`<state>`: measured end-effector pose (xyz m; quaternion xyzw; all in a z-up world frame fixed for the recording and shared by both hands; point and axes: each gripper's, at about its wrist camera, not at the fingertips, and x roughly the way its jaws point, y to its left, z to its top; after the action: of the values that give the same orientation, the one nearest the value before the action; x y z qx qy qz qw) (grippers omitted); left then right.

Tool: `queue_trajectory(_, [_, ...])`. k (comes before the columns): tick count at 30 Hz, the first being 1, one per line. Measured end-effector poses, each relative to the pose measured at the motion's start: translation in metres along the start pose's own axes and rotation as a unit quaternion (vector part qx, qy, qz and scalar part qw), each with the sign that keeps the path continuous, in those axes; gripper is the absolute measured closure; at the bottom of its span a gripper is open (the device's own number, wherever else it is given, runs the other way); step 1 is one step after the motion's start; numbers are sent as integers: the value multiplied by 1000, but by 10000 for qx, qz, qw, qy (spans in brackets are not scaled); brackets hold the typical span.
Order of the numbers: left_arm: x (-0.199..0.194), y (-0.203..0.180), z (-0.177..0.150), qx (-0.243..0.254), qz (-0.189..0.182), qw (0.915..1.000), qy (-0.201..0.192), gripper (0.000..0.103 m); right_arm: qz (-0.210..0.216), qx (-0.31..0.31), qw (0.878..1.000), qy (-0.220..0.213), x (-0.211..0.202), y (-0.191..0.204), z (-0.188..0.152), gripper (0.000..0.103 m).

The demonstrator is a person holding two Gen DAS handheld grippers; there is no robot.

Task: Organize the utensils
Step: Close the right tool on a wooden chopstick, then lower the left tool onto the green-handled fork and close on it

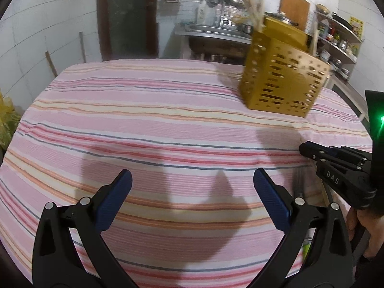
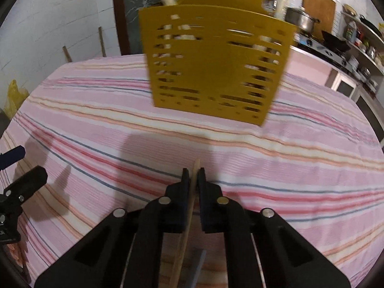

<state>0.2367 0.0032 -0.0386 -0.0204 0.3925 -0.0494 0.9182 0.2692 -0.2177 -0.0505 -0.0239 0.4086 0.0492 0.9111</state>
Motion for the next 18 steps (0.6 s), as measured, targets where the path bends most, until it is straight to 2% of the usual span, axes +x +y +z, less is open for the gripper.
queue_trajectory(5, [-4,-30,1,151,-291,9995,44,5,-134,195,9997,-31,-15,-32,-12,95])
queue_trajectory(9, [2,-59,0,236,-626,9974,249,6,-205,373,9991,-65,-26,-57,-22,95])
queue_trajectory(12, [11,-77,-2,382,-658,9963,389,6,-200,560,9982,-90,-30,-74,-28,95])
queue_trajectory(18, [29,-95,-4,363,-809,9930,782,27,-144,805,9966,-144,-24,-82,-36,95])
